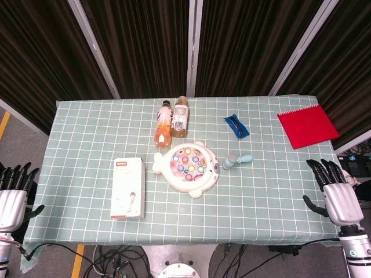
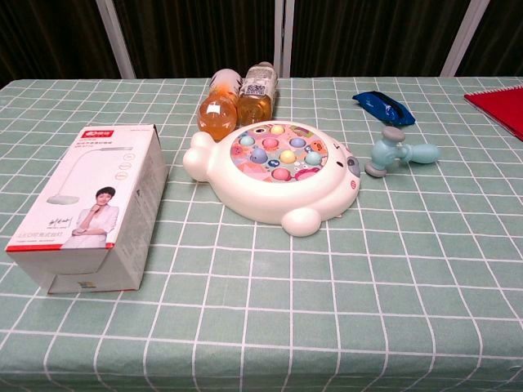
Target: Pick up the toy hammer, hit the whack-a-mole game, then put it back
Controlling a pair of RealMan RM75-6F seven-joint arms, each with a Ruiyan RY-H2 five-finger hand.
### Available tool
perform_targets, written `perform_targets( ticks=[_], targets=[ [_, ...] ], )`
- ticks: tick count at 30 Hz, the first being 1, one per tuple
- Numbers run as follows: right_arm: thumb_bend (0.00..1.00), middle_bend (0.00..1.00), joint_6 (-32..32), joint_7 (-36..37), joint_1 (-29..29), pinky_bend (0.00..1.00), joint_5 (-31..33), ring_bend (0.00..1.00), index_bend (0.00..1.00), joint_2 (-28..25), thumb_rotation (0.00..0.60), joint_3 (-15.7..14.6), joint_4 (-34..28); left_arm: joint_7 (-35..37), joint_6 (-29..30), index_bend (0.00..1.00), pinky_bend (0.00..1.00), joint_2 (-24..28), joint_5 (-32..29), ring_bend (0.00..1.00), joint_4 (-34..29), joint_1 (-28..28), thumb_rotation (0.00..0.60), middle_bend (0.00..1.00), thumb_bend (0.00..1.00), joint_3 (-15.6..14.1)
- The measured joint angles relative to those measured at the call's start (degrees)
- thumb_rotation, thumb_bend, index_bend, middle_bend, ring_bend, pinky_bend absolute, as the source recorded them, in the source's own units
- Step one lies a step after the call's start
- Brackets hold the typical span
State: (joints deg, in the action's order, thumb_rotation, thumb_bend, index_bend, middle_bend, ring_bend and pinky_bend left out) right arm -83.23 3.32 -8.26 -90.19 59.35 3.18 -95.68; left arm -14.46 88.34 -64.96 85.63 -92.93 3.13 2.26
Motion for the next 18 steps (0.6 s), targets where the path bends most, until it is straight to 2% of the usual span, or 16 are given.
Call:
perform_targets(
  ticks=[11,14,18],
  targets=[
    [0.18,0.11,0.83,0.60,-0.44,0.01,-0.03,0.00,0.02,0.12,0.600,-0.12,0.37,0.20,-0.48,0.13,0.00,0.17,0.02,0.00,-0.56,-0.10,0.600,0.03,0.00,-0.35],
    [0.18,0.12,3.10,0.56,-1.61,0.04,0.75,0.00,0.02,-0.13,0.600,0.24,0.22,0.70,-0.53,0.13,0.00,0.08,-0.19,0.00,-0.46,-0.16,0.600,0.03,0.00,-0.31],
    [0.21,0.16,9.87,0.33,-5.32,0.08,3.20,0.01,0.07,-0.20,0.600,1.51,0.46,1.41,-1.04,0.13,0.00,-0.08,-0.46,0.00,-0.14,-0.18,0.600,0.03,0.00,-0.46]
  ],
)
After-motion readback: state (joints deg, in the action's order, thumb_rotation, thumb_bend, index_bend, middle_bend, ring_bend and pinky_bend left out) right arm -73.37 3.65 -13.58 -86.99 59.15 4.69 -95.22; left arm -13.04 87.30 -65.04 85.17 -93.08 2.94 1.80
